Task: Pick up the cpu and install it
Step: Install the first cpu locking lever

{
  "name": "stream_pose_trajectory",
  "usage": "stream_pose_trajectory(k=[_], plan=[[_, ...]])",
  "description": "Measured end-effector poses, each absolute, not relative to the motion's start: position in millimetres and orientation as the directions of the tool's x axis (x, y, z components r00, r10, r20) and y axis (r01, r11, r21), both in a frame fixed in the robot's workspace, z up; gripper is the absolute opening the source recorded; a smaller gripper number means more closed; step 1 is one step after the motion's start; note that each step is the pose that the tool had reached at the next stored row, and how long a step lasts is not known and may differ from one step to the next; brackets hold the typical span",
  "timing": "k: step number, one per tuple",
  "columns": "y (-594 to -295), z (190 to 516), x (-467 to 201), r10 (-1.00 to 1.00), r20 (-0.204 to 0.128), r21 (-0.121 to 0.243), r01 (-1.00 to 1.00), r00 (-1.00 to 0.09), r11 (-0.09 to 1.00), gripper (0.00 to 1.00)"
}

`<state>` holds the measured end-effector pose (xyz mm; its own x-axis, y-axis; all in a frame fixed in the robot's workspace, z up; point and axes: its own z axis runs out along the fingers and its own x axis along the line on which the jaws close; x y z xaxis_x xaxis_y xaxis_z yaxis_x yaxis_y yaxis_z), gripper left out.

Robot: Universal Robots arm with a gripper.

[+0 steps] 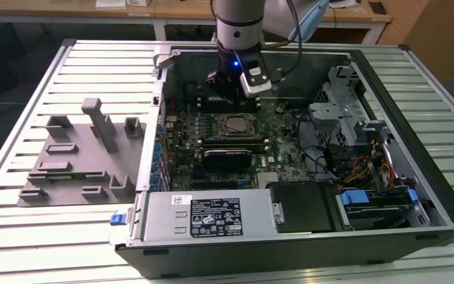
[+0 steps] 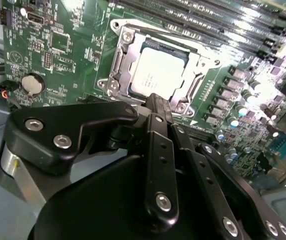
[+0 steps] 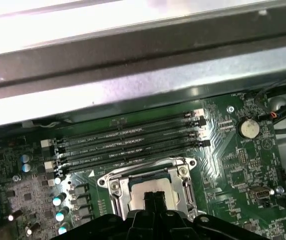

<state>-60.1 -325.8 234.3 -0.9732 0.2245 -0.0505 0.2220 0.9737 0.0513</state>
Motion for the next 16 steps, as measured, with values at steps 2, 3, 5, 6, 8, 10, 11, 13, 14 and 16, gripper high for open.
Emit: stream_pose_trajectory(k=[2, 3, 5, 6, 8, 10, 11, 13, 14, 16], plan=[[-328.8, 234.3, -60.1, 0.224, -0.051, 0.050, 0.222, -0.973, 0.974, 0.11], [-330.3, 234.3, -60.1, 0.224, -0.051, 0.050, 0.222, -0.973, 0.974, 0.11], [-333.2, 234.3, -60.1, 0.224, -0.051, 0.049, 0.222, -0.973, 0.974, 0.11], [-334.4, 234.3, -60.1, 0.224, -0.051, 0.049, 0.222, -0.973, 0.974, 0.11], [-336.1, 234.3, -60.1, 0.224, -0.051, 0.048, 0.222, -0.973, 0.974, 0.11], [-336.4, 234.2, -60.1, 0.224, -0.051, 0.048, 0.222, -0.973, 0.974, 0.11], [-336.4, 234.2, -60.1, 0.224, -0.051, 0.048, 0.222, -0.973, 0.974, 0.11], [-336.5, 234.3, -60.1, 0.224, -0.051, 0.048, 0.222, -0.973, 0.974, 0.11], [-336.5, 234.4, -60.0, 0.224, -0.051, 0.048, 0.222, -0.973, 0.974, 0.11], [-336.6, 236.1, -60.1, 0.224, -0.051, 0.047, 0.222, -0.973, 0.974, 0.11]])
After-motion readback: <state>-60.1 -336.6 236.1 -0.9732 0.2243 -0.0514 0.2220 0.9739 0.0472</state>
